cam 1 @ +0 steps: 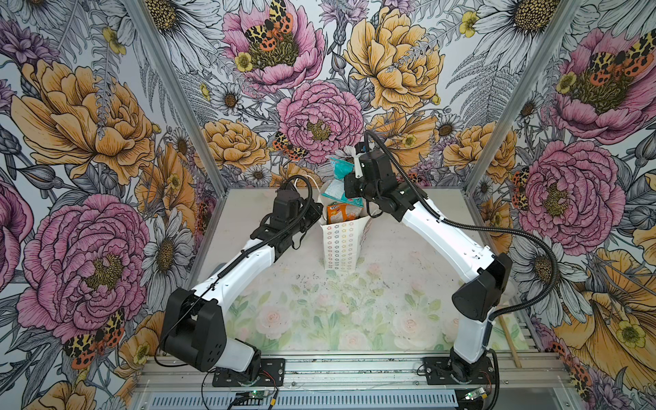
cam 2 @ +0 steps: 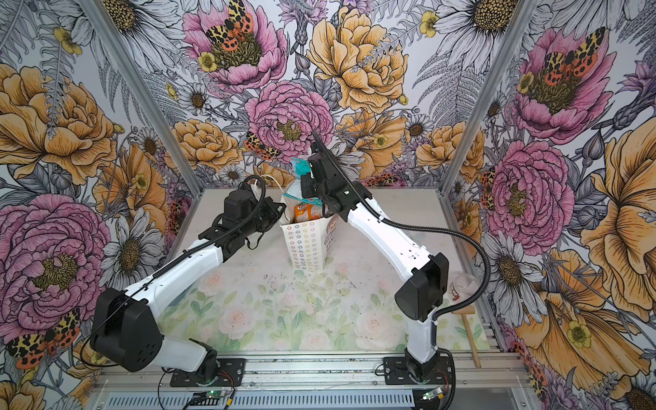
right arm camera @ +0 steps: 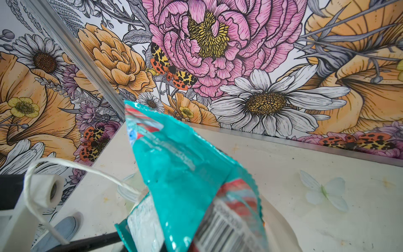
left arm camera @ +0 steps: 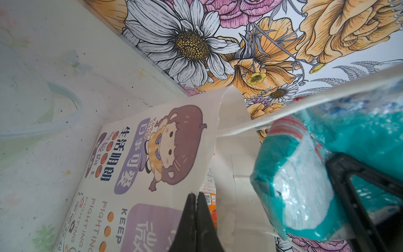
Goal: Place the snacks into the paper bag
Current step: Place the snack in the paper bag.
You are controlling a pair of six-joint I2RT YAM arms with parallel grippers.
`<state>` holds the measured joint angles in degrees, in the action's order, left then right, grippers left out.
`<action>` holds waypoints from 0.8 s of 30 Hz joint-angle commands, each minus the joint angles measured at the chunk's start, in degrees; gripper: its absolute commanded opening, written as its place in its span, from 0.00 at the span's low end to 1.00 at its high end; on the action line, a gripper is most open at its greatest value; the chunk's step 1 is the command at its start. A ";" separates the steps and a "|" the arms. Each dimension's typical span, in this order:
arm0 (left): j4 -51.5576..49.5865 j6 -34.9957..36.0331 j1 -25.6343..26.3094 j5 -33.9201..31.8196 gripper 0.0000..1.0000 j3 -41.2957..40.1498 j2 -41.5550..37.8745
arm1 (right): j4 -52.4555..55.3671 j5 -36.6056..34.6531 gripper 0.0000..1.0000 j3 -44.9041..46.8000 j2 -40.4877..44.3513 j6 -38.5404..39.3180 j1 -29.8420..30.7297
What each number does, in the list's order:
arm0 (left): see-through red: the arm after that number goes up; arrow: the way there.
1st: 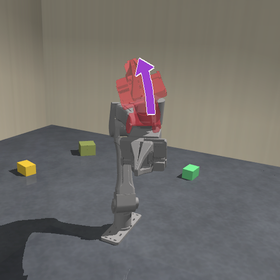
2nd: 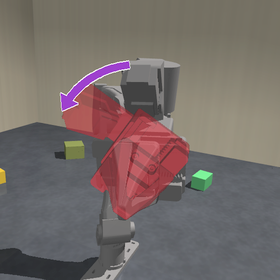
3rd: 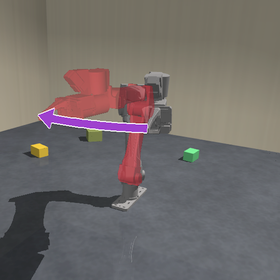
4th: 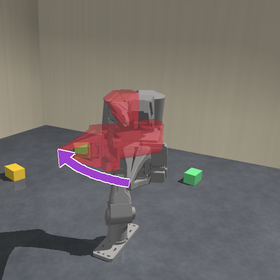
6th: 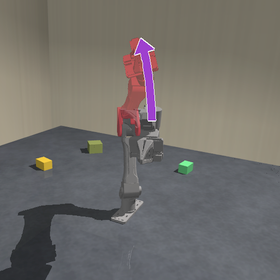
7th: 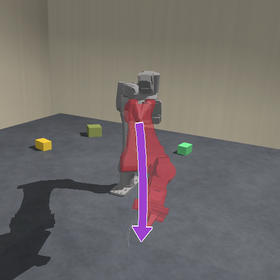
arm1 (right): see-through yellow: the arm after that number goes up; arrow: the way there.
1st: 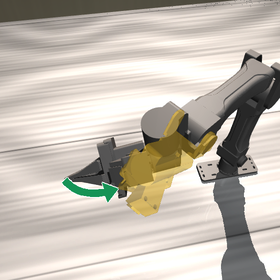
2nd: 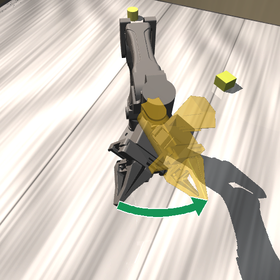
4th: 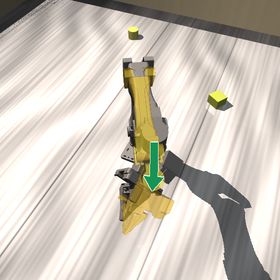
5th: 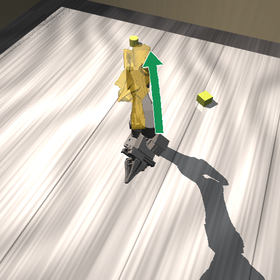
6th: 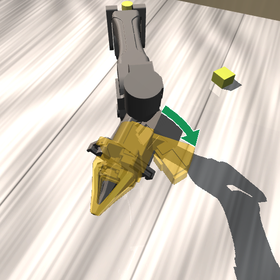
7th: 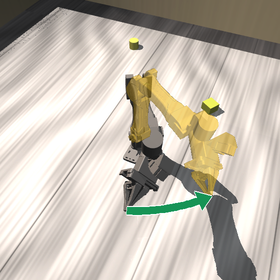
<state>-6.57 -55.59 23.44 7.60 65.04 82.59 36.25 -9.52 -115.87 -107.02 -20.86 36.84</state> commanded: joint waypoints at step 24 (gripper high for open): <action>0.95 -0.31 -0.37 0.70 0.00 -0.26 -1.91 | 6.07 5.11 0.00 4.41 5.86 0.12 1.91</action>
<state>-6.57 -55.59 23.44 7.60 65.01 82.50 40.40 -6.59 -108.60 -103.88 -20.05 38.04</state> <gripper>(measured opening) 0.050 0.167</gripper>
